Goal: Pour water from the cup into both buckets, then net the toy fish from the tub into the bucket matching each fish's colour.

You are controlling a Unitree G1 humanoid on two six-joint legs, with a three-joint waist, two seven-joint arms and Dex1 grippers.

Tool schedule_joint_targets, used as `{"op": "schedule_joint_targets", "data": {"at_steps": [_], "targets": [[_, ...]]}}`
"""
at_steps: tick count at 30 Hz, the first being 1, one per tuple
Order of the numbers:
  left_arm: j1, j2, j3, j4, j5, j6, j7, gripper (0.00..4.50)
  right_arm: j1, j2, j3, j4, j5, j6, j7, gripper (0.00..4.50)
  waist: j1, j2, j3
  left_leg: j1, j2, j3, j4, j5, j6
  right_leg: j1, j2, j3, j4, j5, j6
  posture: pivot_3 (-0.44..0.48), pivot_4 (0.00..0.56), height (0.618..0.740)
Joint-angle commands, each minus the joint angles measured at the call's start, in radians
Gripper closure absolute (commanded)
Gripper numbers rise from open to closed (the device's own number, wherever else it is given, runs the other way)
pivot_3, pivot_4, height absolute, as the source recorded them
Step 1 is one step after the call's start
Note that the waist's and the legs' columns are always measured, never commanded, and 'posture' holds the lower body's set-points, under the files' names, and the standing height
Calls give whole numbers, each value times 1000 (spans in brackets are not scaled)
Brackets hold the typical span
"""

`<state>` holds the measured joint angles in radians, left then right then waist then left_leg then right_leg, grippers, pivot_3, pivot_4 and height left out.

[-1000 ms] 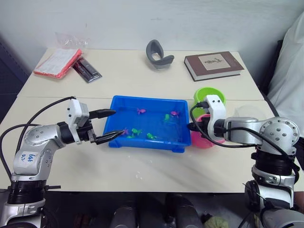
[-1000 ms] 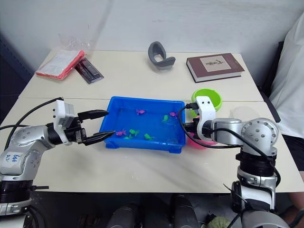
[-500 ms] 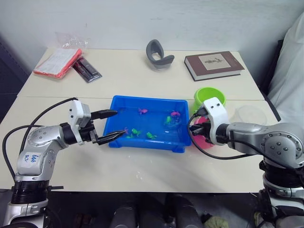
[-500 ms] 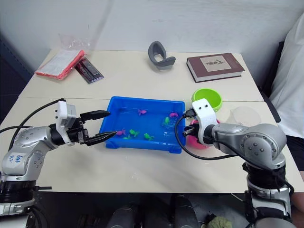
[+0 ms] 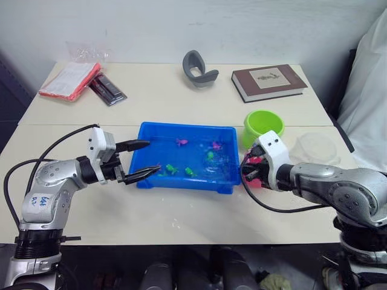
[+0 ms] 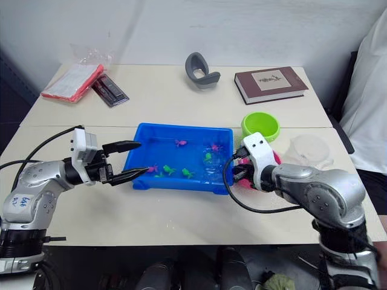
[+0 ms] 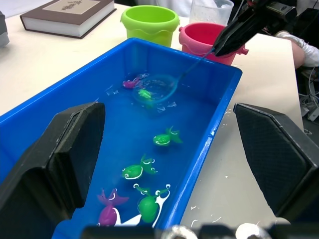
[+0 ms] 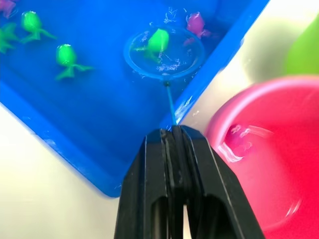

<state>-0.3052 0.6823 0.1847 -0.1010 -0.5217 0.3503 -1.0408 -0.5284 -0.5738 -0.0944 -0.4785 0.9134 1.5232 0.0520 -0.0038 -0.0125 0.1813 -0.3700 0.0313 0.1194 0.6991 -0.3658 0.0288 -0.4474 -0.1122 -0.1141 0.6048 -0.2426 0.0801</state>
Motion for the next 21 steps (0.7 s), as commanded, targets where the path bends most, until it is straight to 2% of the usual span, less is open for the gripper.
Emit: {"op": "schedule_joint_targets", "data": {"at_steps": [1,6,14,18,21], "targets": [[-10,12,10,-11,-9,-11,-6,56,-50,57,-90,34,63,90,-53,4500,0,0,0,0,0,0,0,0,0,0,0,0,0,0,0,0,150,740],[-7,12,14,-16,-9,-10,-1,56,-92,81,-105,136,151,91,-181,4500,1,0,0,-1,-1,0,0,0,0,0,0,0,0,0,0,0,150,740],[2,13,21,-27,-11,-10,6,56,-169,140,-94,243,146,91,-331,4500,-3,0,0,0,-1,0,0,0,0,0,1,0,0,0,0,0,150,740],[8,16,27,-33,-13,-9,8,56,-192,167,-91,215,82,91,-330,4500,-4,0,0,0,-1,0,0,0,0,0,1,0,0,0,0,0,150,740],[10,18,27,-35,-13,-7,9,56,-190,160,-53,160,40,44,-268,4500,-5,1,0,0,-1,0,0,0,0,0,2,0,0,0,0,0,150,740]]}}
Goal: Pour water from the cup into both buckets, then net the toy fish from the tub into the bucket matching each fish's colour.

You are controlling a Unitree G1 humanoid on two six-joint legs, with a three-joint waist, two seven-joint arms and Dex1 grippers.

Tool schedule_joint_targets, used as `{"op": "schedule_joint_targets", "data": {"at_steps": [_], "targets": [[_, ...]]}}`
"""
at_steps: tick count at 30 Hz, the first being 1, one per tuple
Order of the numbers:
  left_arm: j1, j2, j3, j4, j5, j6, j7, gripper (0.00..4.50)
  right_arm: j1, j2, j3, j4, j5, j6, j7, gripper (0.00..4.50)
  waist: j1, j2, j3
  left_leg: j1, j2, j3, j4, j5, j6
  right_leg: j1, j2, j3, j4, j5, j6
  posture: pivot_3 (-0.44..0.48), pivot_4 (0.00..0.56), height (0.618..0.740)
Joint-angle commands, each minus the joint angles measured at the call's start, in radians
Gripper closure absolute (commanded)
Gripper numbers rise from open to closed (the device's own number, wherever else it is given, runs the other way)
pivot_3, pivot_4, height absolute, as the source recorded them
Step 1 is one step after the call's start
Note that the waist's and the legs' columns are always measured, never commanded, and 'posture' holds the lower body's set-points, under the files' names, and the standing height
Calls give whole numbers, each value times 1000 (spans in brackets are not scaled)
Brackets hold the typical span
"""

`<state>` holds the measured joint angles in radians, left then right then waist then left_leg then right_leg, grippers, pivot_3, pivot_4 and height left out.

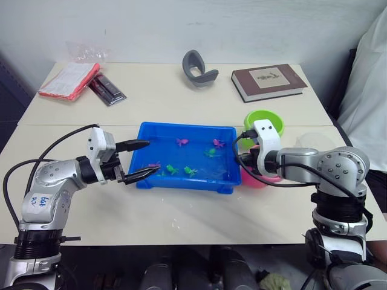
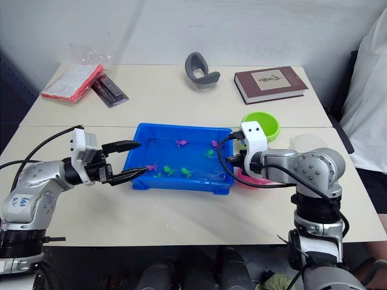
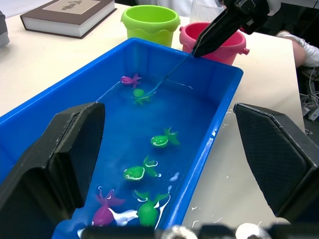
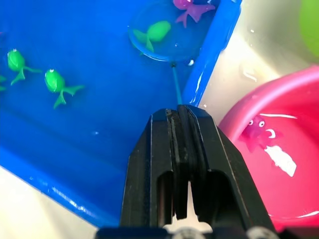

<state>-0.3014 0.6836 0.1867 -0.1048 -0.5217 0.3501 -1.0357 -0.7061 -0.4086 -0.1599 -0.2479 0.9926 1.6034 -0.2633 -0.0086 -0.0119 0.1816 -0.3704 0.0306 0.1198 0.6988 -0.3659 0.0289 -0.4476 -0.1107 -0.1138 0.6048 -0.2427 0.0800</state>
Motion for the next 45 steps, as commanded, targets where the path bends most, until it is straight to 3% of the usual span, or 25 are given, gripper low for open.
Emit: {"op": "schedule_joint_targets", "data": {"at_steps": [1,4,9,19,25,35,45], "targets": [[6,16,25,-32,-13,-6,4,56,-5,-19,34,-92,-58,-64,72,4500,-1,0,0,0,0,0,0,0,0,0,0,0,0,0,0,0,150,740],[6,16,25,-31,-14,-6,3,56,56,-115,137,-197,-124,-179,193,4500,-3,0,0,0,0,0,-1,0,0,0,0,0,-1,0,0,0,150,740],[5,18,22,-28,-13,-8,-2,56,154,-211,181,-279,-200,-314,332,4500,2,0,0,0,-1,0,-1,0,1,0,1,-1,-2,0,1,0,150,740],[-12,24,10,-14,-10,-8,-21,56,292,-295,181,-359,-309,-548,545,4500,6,0,0,0,0,0,-1,-1,0,0,1,-1,-3,0,1,0,150,740],[-3,36,11,-15,-19,-3,-52,56,440,-376,103,-429,-347,-717,707,4500,10,0,0,0,-1,0,-1,-1,0,0,1,-2,-3,0,1,0,150,740],[-55,18,-31,-21,-46,35,-82,56,734,-351,-124,-491,-393,-1004,845,4500,12,0,0,1,-1,0,-1,-1,1,1,2,-2,-3,1,1,0,150,740],[-196,-78,-139,50,-45,43,-134,56,1099,-197,-453,-581,-355,-1195,905,4500,34,0,0,3,-1,0,0,-1,0,3,5,0,-3,1,2,0,150,740]]}}
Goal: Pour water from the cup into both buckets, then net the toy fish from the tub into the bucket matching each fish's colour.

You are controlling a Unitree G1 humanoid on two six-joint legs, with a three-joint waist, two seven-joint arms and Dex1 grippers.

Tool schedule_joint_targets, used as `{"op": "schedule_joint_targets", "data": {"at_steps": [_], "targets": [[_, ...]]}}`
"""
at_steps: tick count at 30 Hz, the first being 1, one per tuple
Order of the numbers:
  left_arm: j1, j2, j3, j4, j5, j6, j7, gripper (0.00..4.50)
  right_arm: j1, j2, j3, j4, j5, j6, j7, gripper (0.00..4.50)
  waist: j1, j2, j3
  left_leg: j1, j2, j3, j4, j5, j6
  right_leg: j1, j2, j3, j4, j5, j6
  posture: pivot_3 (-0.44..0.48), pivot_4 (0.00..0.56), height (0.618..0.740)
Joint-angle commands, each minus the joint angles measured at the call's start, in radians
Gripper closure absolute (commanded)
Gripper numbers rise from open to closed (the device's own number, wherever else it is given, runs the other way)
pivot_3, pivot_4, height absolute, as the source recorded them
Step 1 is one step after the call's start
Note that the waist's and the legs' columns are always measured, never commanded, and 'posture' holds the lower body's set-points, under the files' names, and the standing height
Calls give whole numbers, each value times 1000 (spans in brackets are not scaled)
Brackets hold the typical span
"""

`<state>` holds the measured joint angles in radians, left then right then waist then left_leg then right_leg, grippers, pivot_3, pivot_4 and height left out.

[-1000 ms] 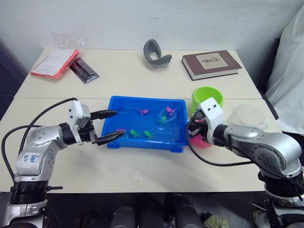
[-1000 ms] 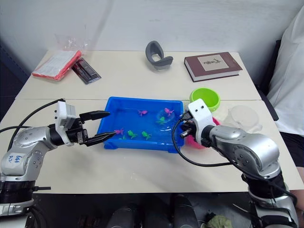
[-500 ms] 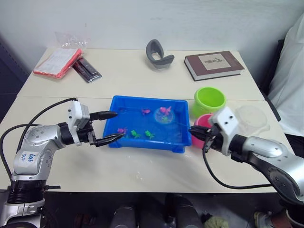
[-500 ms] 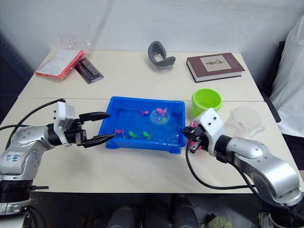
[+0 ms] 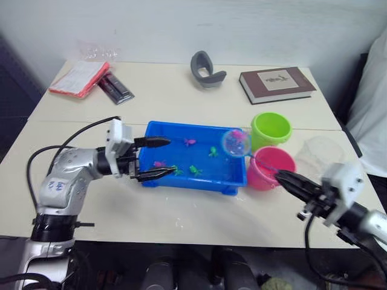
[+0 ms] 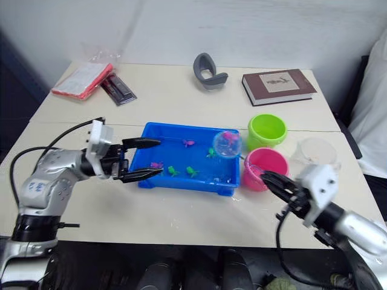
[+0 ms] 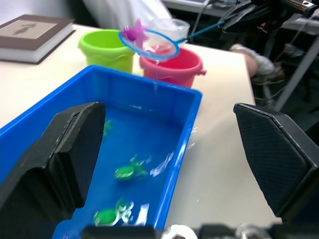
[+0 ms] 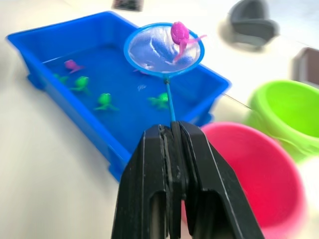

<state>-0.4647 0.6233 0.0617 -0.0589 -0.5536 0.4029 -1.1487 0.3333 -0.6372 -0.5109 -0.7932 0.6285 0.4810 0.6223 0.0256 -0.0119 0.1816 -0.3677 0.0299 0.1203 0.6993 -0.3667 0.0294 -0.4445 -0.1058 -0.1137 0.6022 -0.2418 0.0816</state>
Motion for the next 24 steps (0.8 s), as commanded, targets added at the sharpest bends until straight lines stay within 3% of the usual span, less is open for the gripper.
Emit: {"op": "schedule_joint_targets", "data": {"at_steps": [1,9,16,24], "targets": [[-50,-31,-28,13,-11,-12,-29,56,111,53,-139,-23,-23,-116,40,4500,0,0,0,0,0,0,0,0,0,0,0,0,0,0,0,0,150,740],[-98,-70,-66,61,5,-34,-66,56,220,127,-190,106,-221,-365,58,4500,-11,0,0,3,1,3,0,0,0,0,4,6,0,0,0,0,150,740],[-110,-93,-80,60,17,-38,-51,56,178,93,-98,332,-648,-732,-44,4500,-10,0,0,6,1,4,0,0,-1,0,4,9,0,-1,-1,0,150,740],[-79,-80,-63,18,8,-18,-23,56,129,14,-70,449,-952,-1001,-190,4500,-17,0,0,9,1,6,0,1,-2,1,4,11,3,-1,-2,0,150,740]]}}
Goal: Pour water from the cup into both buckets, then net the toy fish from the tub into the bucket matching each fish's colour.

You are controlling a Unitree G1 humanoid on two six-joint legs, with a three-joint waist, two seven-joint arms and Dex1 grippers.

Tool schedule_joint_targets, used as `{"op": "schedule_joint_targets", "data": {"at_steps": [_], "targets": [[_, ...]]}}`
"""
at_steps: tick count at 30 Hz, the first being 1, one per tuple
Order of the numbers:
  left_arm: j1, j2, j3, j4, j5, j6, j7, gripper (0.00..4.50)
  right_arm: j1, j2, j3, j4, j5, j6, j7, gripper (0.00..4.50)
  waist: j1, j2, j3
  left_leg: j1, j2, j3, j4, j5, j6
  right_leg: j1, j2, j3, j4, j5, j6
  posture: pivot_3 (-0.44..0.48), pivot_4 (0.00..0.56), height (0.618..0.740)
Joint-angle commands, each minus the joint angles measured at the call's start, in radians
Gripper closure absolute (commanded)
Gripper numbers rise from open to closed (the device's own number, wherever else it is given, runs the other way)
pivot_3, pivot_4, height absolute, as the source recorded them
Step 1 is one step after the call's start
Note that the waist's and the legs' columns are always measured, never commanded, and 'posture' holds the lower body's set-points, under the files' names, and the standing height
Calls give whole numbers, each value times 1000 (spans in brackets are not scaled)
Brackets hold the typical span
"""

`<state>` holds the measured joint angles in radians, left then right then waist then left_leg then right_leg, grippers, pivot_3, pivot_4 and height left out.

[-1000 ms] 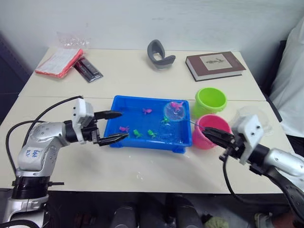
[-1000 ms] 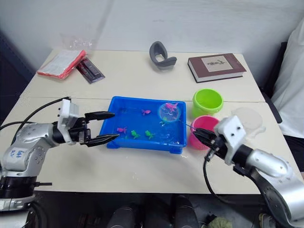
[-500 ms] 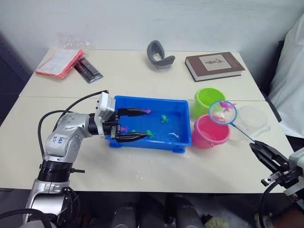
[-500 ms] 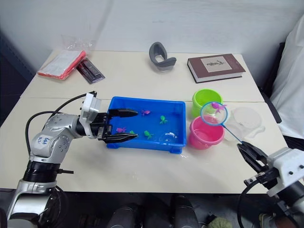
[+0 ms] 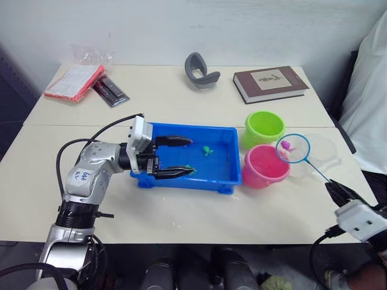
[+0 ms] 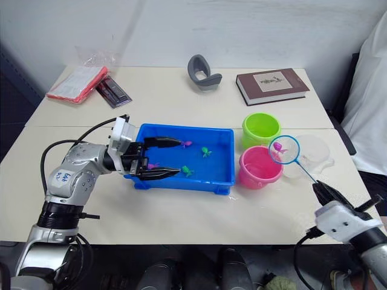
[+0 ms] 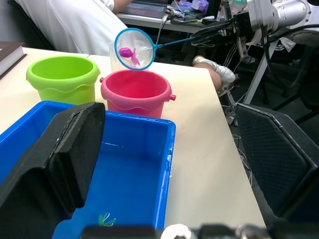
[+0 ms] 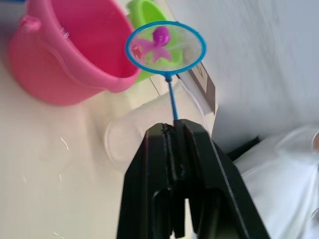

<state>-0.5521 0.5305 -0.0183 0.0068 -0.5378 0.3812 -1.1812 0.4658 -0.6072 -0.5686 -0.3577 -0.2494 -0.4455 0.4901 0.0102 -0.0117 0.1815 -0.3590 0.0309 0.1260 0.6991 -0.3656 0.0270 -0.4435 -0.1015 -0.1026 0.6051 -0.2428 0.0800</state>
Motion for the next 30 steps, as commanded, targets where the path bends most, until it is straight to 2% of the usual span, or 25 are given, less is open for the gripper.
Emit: {"op": "schedule_joint_targets", "data": {"at_steps": [1,5,9,15,19,21,26,30], "targets": [[12,15,20,-54,-10,6,13,56,-8,-27,-12,22,-99,-99,-75,4500,-4,0,0,0,0,0,0,0,0,0,0,0,0,0,0,0,150,740],[29,26,28,-75,-15,15,23,56,-15,-84,-42,41,-289,-180,-170,4500,-8,0,0,0,0,0,0,0,-1,0,-1,1,1,0,0,0,150,740],[41,38,37,-87,-17,19,30,56,-10,-139,-40,69,-359,-236,-222,4500,-12,0,0,1,0,0,0,1,-1,0,0,1,1,0,0,0,150,740],[55,54,40,-90,-14,15,27,56,-51,-188,-19,103,-347,-269,-267,4500,-13,0,0,2,0,1,0,1,-2,1,0,2,2,-1,-1,0,150,740],[55,52,44,-84,-12,8,33,56,-115,-198,-41,181,-312,-209,-296,4500,-14,0,0,3,1,1,0,1,-2,2,0,2,2,-1,-1,0,150,740],[64,52,43,-90,-12,6,34,56,-97,-208,20,159,-321,-273,-285,4500,-14,0,0,3,1,1,0,1,-2,2,0,2,2,-1,-1,0,150,740],[67,50,48,-90,-11,0,42,56,-110,-216,25,158,-329,-240,-287,4500,-13,0,0,3,1,0,0,2,-3,2,0,4,4,-2,-2,0,150,740],[78,55,53,-92,-12,-6,44,56,-125,-219,-7,173,-232,-219,-280,4500,-13,0,0,4,1,-1,0,2,-3,3,0,6,4,-2,-2,0,150,740]]}}
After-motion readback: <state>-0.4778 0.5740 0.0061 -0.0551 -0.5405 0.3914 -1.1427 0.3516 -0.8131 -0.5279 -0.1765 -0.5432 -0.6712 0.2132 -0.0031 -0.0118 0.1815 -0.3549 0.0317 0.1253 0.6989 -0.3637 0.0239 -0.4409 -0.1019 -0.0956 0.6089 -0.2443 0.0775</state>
